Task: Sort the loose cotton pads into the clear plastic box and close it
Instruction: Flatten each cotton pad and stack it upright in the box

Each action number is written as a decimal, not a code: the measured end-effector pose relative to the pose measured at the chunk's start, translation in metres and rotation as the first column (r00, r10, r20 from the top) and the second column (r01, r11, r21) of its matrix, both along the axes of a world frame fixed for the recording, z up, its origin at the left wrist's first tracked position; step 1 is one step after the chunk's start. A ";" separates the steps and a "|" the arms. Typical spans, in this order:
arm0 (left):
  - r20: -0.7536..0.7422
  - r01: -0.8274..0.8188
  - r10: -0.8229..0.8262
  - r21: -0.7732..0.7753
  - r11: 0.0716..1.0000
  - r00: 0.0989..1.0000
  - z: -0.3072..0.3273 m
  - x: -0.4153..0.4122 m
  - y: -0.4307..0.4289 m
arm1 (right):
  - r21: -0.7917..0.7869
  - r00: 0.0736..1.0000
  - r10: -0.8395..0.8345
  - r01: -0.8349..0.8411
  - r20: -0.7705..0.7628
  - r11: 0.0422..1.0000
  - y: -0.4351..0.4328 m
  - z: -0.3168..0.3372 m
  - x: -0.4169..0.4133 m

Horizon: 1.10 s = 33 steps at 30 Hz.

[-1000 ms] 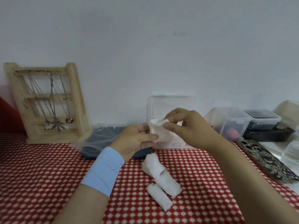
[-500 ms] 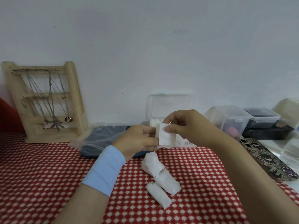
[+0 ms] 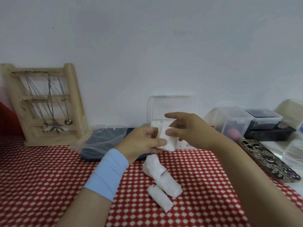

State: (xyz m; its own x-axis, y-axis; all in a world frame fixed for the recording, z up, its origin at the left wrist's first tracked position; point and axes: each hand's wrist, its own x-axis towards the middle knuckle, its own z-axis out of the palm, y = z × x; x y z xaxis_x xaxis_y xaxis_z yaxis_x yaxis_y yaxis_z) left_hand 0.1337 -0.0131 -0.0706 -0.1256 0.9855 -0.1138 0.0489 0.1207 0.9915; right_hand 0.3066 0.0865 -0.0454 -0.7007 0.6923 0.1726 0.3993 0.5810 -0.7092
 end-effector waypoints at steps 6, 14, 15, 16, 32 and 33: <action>-0.153 -0.076 0.083 0.054 0.996 0.985 0.006 -0.001 -0.002 | -0.197 0.996 0.077 -0.068 0.038 0.978 -0.003 0.006 0.006; -0.464 -0.200 0.275 0.205 0.958 0.842 0.020 0.007 0.036 | -0.294 0.971 -0.222 0.188 -0.085 0.937 0.035 0.030 0.036; -0.478 -0.210 0.301 0.234 0.949 0.825 0.023 0.008 0.047 | -0.298 0.953 -0.283 0.241 -0.105 0.924 0.043 0.036 0.040; -0.492 -0.204 0.301 0.242 0.949 0.817 0.024 0.011 0.057 | -0.291 0.942 -0.321 0.281 -0.100 0.914 0.050 0.039 0.043; -0.922 -0.004 -0.142 -0.153 0.988 0.361 0.017 0.043 0.104 | -0.270 0.913 -0.299 0.373 0.279 0.888 0.076 0.011 0.031; -0.917 0.002 -0.157 -0.168 0.986 0.368 0.019 0.042 0.104 | -0.206 0.903 -0.302 0.372 0.305 0.905 0.077 0.012 0.030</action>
